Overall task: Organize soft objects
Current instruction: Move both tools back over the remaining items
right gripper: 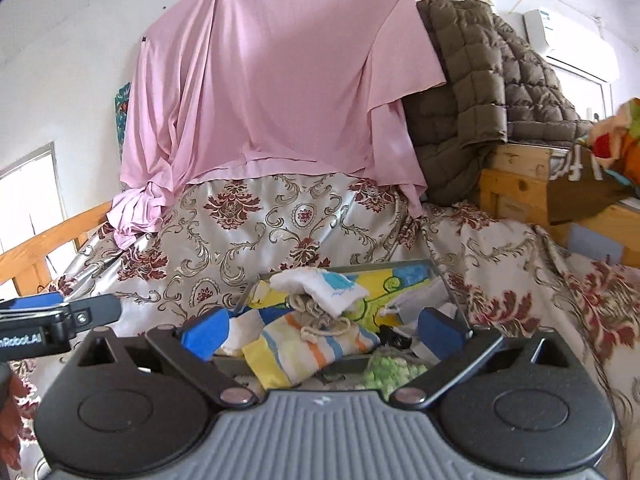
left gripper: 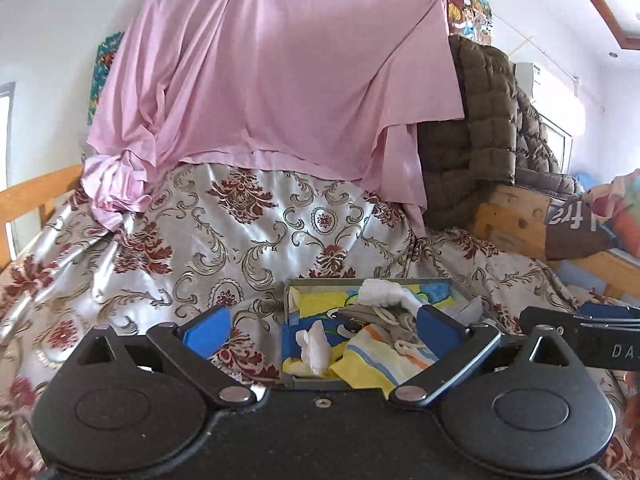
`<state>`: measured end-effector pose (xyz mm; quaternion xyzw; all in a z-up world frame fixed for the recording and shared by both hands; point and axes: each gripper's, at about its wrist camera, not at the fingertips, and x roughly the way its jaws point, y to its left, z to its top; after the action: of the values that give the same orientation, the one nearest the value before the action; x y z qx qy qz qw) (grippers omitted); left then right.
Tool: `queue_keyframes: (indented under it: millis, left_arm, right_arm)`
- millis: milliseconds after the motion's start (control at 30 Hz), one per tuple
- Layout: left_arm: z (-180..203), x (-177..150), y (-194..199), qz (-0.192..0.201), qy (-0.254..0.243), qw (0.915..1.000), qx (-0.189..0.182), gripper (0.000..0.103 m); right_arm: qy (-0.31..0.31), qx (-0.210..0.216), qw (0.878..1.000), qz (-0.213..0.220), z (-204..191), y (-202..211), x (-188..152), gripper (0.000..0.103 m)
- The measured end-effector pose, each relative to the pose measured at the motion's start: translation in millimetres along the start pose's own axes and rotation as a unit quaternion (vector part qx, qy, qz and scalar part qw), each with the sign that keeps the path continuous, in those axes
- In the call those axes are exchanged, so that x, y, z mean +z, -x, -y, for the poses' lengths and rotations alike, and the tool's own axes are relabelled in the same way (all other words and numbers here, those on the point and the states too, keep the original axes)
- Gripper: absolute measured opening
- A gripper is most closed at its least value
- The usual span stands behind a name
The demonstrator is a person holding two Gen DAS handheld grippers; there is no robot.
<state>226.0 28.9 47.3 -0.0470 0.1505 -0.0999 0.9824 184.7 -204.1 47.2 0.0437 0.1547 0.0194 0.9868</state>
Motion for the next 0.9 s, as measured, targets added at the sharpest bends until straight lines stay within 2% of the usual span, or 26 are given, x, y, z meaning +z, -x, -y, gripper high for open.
queue_keyframes:
  millis: [233,367,533,667,767,900]
  left_arm:
    - [12,-27,50,-0.014,-0.016,0.9992,0.033,0.102]
    - [11,-43,67,-0.047,0.006,0.9978,0.046,0.102]
    - [12,-57,93,-0.058,0.033,0.9956,0.066,0.102]
    - [18,-60,109,-0.057,0.03,0.9946,0.082,0.102]
    - [24,-65,117,-0.062,0.026,0.9938,0.088,0.102]
    - [27,-78,115,-0.097,0.02,0.9894,0.106,0.102]
  right_arm:
    - [0.018,-0.008,1.0,0.004,0,42,-30,0.103]
    - [0.023,0.001,1.0,-0.003,0,60,-43,0.103]
    - [0.022,0.014,1.0,-0.014,0,78,-55,0.103]
    - [0.018,0.016,0.999,-0.035,0,85,-65,0.103]
    - [0.014,0.002,0.997,-0.073,-3,86,-76,0.103]
    - [0.02,-0.01,0.993,-0.115,-7,82,-90,0.103]
